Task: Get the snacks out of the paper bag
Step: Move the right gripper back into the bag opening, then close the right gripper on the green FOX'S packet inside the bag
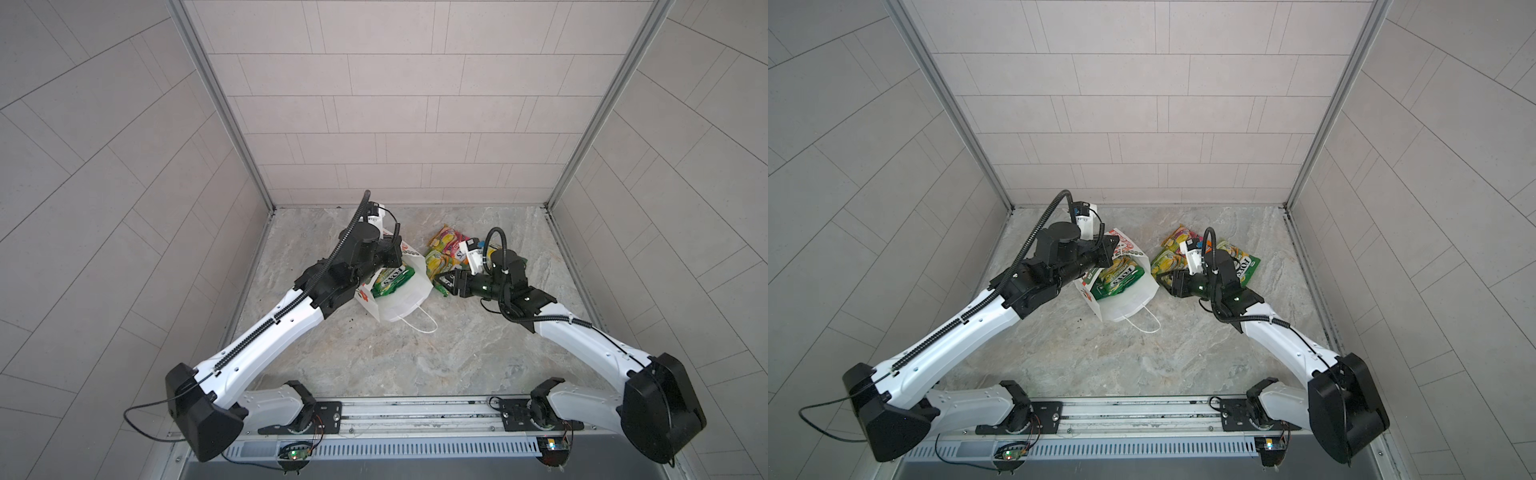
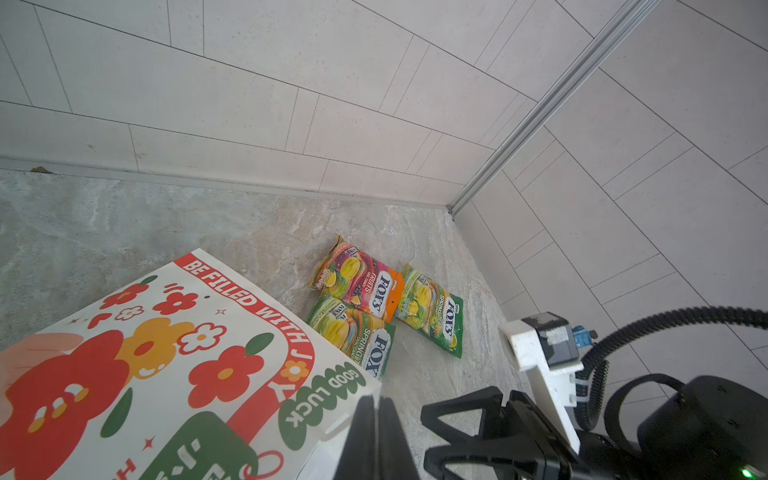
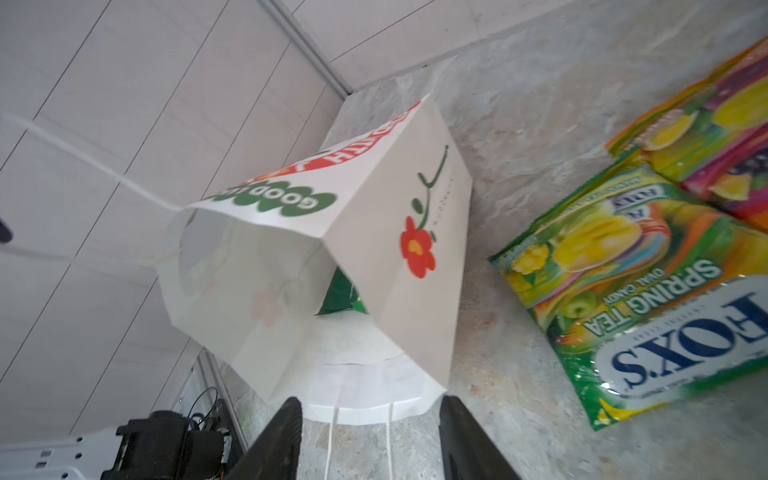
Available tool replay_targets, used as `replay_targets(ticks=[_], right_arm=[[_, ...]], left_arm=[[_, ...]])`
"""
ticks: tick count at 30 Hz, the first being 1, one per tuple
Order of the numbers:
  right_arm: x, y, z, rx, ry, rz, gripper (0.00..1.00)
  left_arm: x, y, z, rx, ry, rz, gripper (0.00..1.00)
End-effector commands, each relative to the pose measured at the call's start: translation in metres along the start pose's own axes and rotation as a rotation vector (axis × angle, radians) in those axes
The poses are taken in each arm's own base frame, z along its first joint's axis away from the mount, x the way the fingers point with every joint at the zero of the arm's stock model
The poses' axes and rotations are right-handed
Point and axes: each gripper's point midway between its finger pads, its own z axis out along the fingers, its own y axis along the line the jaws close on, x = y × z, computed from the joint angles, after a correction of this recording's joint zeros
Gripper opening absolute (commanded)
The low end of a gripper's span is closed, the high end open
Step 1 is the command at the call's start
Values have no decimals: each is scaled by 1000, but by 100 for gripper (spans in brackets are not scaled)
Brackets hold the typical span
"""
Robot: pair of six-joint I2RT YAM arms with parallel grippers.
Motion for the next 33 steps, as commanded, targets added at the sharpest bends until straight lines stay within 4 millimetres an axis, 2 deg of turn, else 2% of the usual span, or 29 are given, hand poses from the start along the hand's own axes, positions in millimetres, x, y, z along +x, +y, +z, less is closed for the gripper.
replay_targets(ticks=[1,6,10,17,22,33], right_arm=[[3,17,5,-35,18,-51,55],[19,36,25,-76,75,-75,54],[33,42,44,-88,123,-81,54],[51,32,75,-40,181,-24,52],[51,19,92,17,179,20,51],[51,5,123,82,182,93,49]], left_arm=[[-11,-15,2,66,-41,-23,0],[-17,-19,5,76,-52,-27,0],[-19,-21,7,78,-57,-29,0],[-17,-24,9,97,-51,-43,0],[-18,-23,8,92,-54,-42,0],[-20,-23,5,89,-59,-38,0]])
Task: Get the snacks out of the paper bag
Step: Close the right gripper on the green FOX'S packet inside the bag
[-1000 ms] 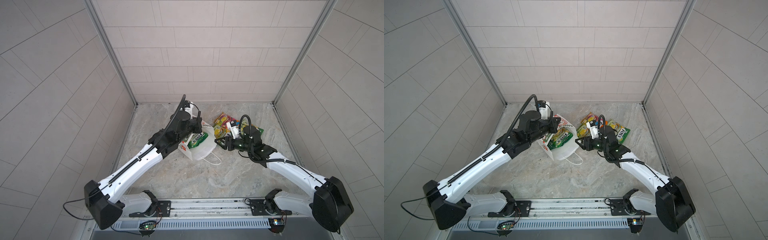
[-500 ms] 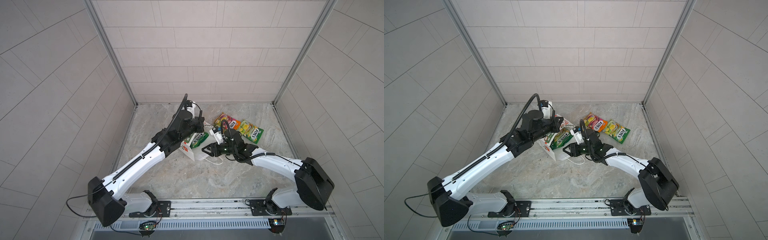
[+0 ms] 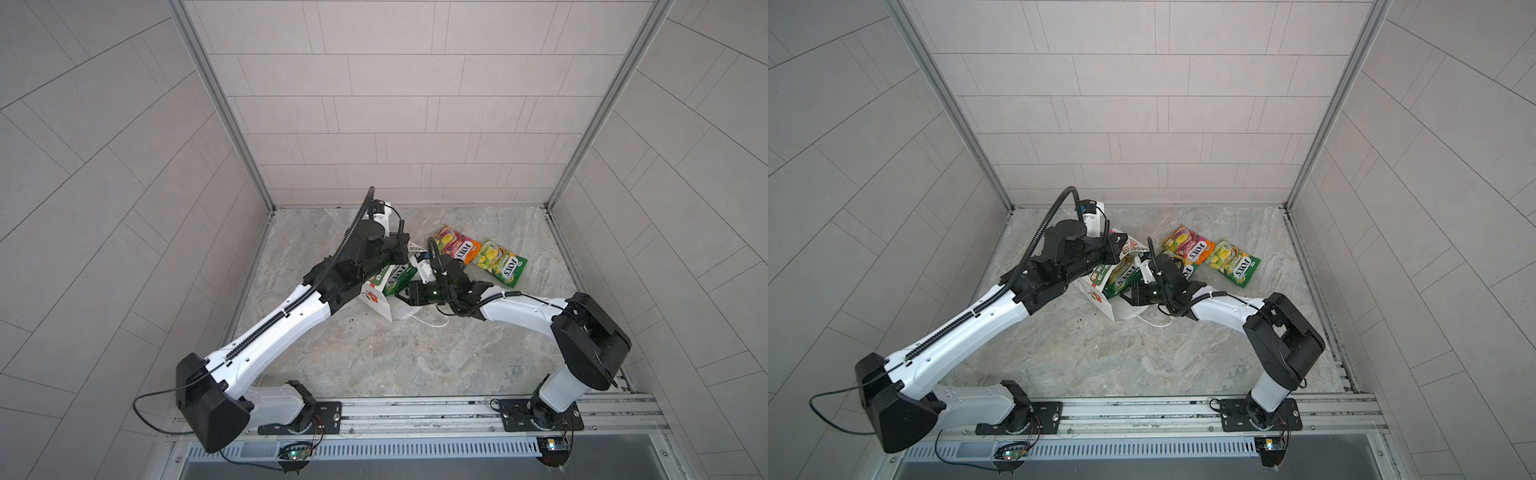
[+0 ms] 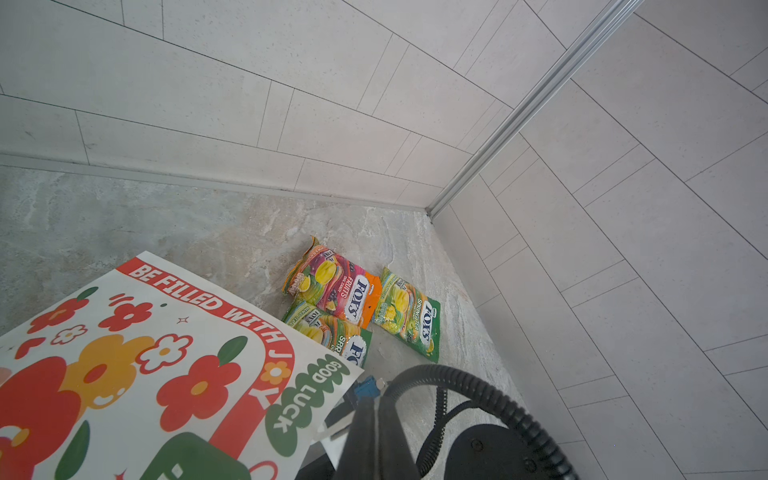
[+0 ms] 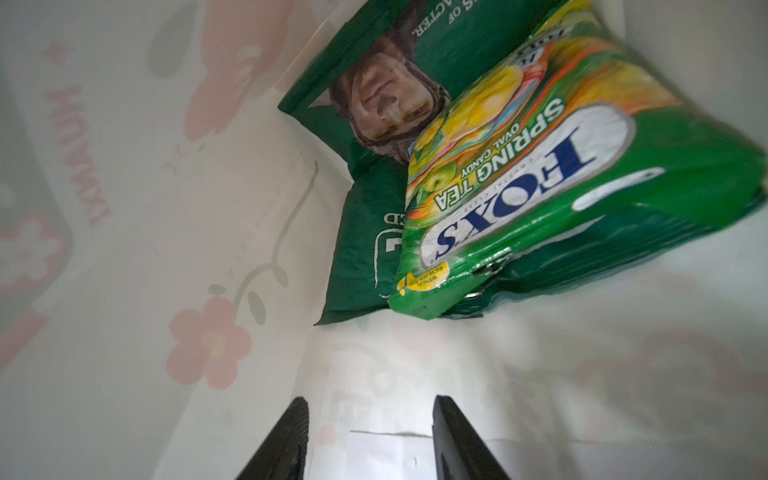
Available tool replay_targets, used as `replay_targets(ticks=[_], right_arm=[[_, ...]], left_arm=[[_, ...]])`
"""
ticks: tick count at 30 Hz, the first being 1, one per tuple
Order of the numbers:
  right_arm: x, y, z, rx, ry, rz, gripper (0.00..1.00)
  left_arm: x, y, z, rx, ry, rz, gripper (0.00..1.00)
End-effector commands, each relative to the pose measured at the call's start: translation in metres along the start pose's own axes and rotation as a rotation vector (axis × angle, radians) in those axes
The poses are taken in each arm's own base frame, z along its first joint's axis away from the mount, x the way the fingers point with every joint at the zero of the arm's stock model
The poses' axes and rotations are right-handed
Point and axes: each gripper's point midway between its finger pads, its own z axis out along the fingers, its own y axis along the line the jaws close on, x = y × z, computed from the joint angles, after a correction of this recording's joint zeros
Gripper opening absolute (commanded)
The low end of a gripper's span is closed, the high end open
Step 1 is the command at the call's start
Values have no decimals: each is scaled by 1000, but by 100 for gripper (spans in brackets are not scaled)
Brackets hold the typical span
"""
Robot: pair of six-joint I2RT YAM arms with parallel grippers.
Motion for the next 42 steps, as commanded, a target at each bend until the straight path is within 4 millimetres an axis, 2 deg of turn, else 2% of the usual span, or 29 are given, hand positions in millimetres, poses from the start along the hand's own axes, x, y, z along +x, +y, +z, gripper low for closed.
replay_targets(ticks=[1,15,27,31,40,42], right_arm=[[-13,0,6,24,-44,33,49],[-30,-30,19,158,-157,192,43],[-47,-45,24,263,-220,229,41],[-49,-52,24,310,-241,235,41],[-47,-61,43,336,-213,265,41],[-48,-59,46,326,-213,267,38]], left_arm=[[-20,-14,-9,39,-58,-2,0],[-20,-14,-10,43,-54,-9,0],[-20,-17,-10,55,-50,-15,0],[-19,-17,-8,57,-44,-17,0],[-18,-18,-9,64,-42,-16,0],[-18,-18,-9,65,-38,-17,0]])
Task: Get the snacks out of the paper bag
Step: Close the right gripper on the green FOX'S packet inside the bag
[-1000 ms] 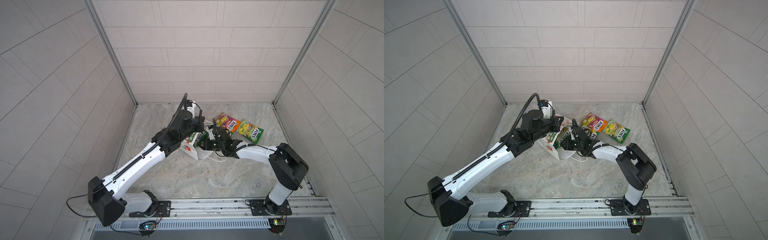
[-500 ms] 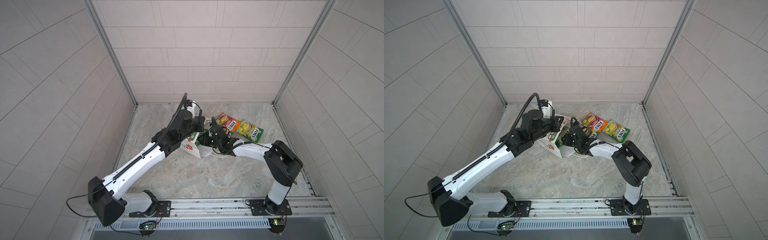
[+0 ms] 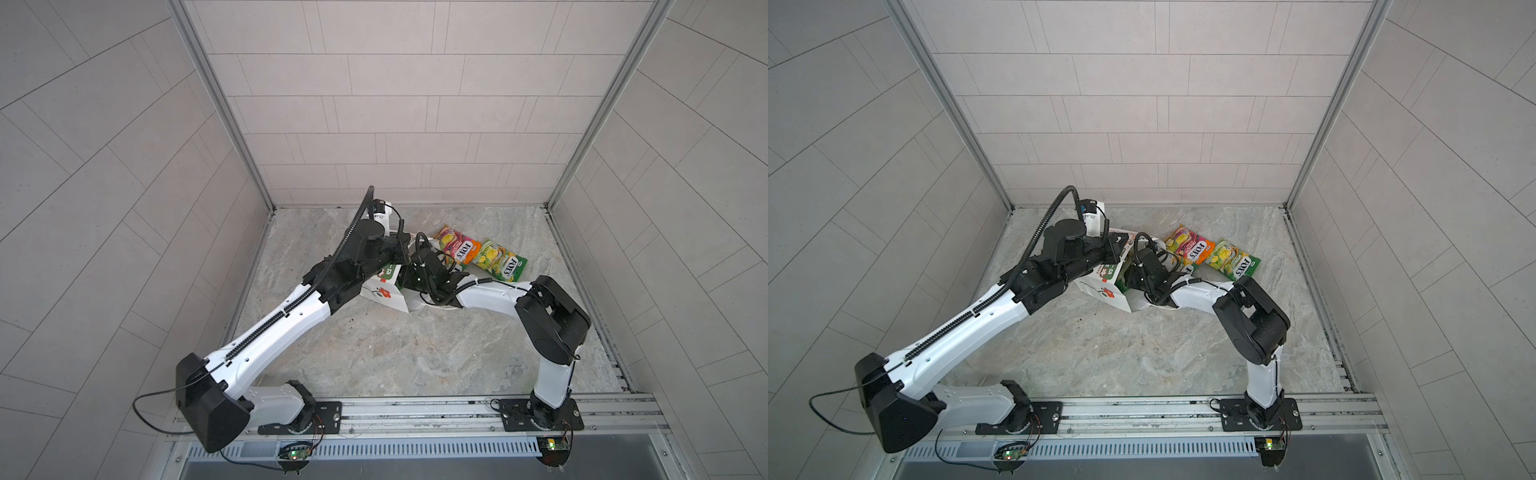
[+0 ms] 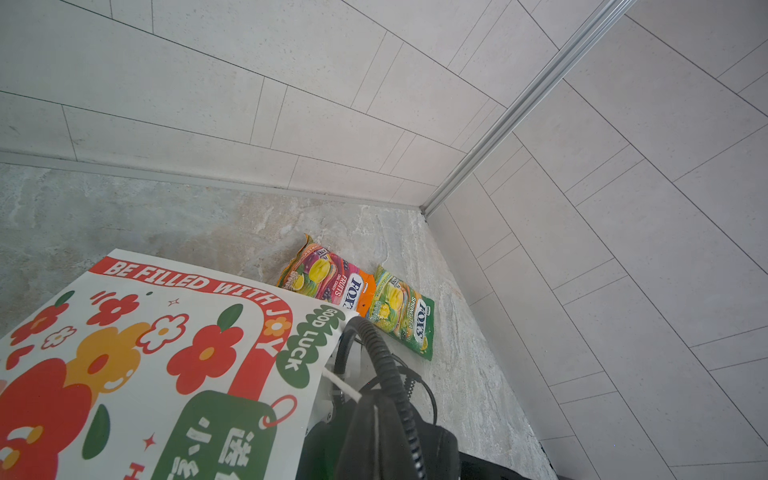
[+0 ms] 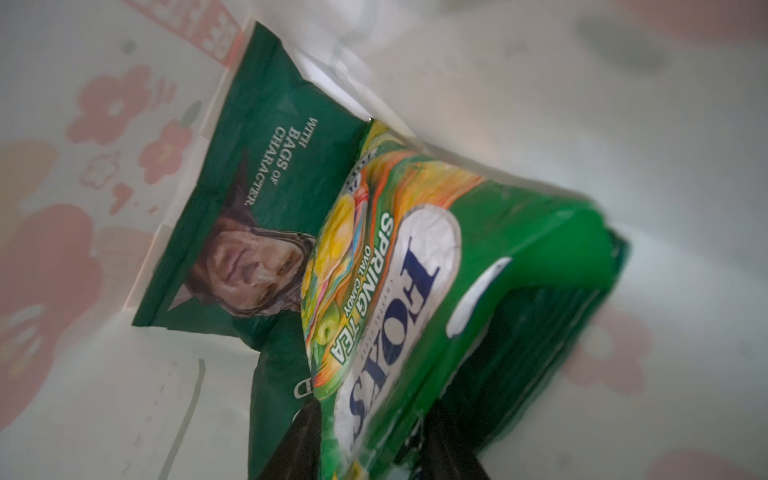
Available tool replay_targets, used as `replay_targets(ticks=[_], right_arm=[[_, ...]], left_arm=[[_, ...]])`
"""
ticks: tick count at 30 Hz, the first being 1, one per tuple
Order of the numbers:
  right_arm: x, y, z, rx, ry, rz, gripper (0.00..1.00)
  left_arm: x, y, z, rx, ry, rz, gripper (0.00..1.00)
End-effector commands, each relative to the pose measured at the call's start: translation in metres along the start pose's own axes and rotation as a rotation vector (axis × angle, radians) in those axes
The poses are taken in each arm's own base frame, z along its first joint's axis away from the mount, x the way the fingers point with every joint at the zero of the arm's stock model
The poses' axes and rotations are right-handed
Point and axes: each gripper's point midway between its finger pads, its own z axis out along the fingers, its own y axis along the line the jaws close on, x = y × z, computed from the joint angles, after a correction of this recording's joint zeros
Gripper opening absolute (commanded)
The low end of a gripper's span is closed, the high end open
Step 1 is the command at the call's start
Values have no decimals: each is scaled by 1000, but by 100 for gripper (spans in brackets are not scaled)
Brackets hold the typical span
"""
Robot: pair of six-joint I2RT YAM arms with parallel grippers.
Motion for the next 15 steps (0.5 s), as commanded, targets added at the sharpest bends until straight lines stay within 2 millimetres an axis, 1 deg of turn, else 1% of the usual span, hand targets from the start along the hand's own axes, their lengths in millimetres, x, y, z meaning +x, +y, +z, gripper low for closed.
replay_targets(ticks=[1,3,6,11,12,15], right_arm=[[0,-2,6,23,-2,23,36],[0,-1,8,24,1,22,34],[1,2,9,8,8,12,26],[-1,8,2,-28,-3,-24,2],[-1,10,0,-38,-5,-30,0],[-3,16,-7,-71,-8,-52,0]], left_arm=[[-18,-15,-8,46,-45,-6,0],[-17,-14,-10,44,-46,-4,0],[-18,-12,-12,34,-50,1,0],[-16,-6,-14,9,-52,11,0],[-16,-5,-14,2,-53,12,0],[-15,3,-15,-35,-57,19,0]])
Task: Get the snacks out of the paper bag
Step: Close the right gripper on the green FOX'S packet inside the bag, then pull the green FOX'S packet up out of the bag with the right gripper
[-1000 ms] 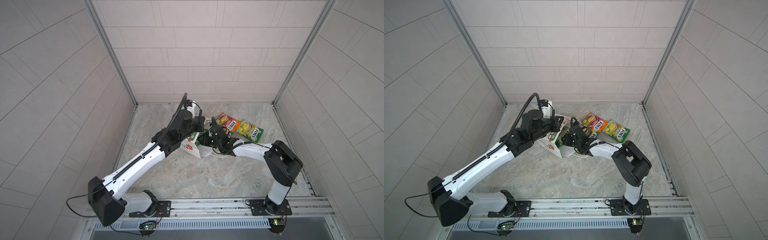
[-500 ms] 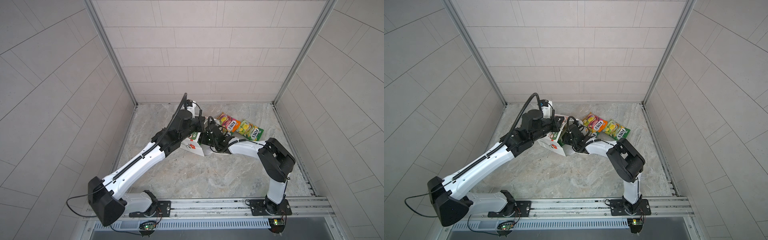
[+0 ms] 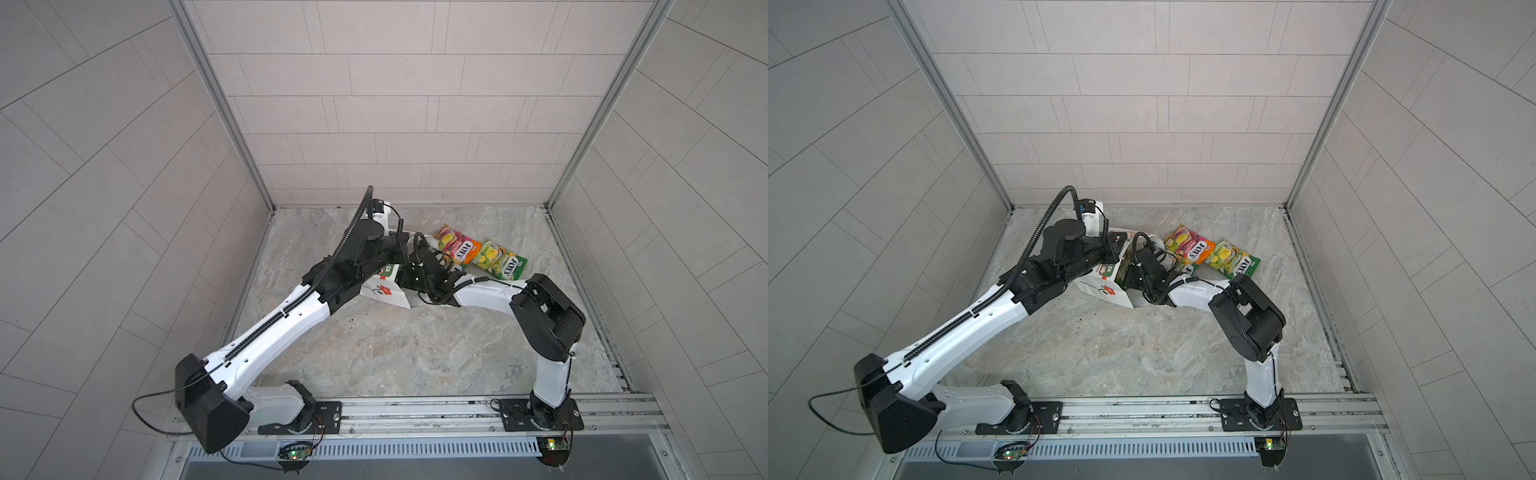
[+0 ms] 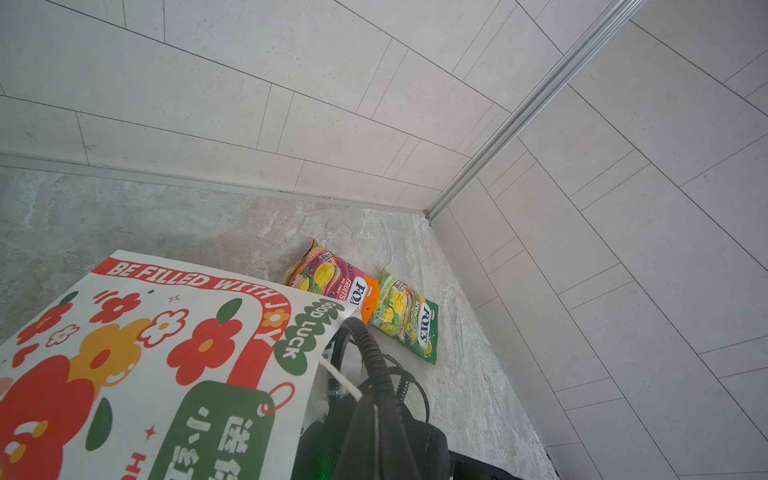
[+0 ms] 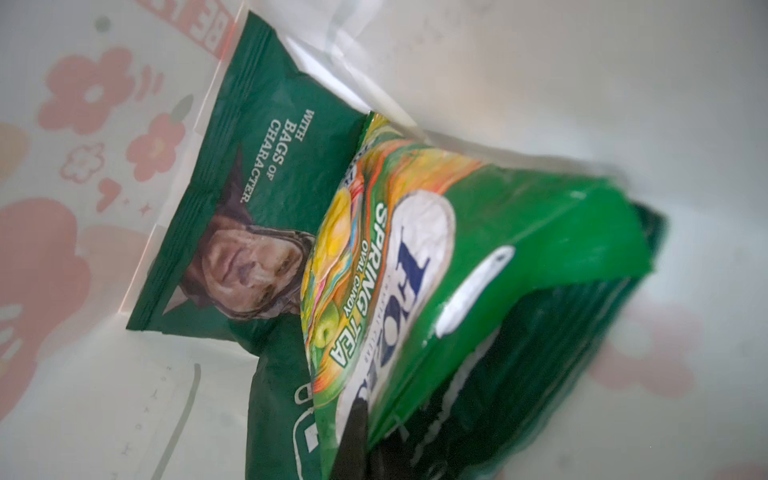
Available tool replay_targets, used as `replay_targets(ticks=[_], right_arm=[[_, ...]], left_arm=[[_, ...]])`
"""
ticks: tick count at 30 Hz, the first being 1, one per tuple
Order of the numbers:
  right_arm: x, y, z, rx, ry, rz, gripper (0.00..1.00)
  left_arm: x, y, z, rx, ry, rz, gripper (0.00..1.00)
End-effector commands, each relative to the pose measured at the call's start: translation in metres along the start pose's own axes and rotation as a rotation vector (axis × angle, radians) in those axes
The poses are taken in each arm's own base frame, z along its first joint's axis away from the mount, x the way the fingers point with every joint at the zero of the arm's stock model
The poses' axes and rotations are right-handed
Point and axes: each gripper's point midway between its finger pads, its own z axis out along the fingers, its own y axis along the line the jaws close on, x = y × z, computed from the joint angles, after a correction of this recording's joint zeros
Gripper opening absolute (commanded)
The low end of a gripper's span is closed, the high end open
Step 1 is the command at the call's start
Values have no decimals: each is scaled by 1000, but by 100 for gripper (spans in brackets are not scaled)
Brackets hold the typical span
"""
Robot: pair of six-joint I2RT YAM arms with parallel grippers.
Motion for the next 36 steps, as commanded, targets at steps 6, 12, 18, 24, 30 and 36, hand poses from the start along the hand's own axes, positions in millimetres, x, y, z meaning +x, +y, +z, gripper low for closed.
replay_targets(ticks=[6,12,18,24,30,36], right_arm=[[-6,29,-28,-135,-10,-50,0],[-7,41,-43,-195,-9,-60,0],[-8,44,-61,-222,-21,-79,0],[-10,46,-78,-235,-38,-104,0],[-15,50,-98,-252,-62,-141,0],[-20,56,-120,-273,-90,-180,0]], left_arm=[[-10,13,-16,-81,-39,41,0],[-8,20,-22,-113,-41,63,0],[-5,25,-23,-135,-33,81,0],[-3,28,-23,-145,-29,84,0],[-2,32,-26,-163,-29,87,0],[-1,32,-26,-160,-26,90,0]])
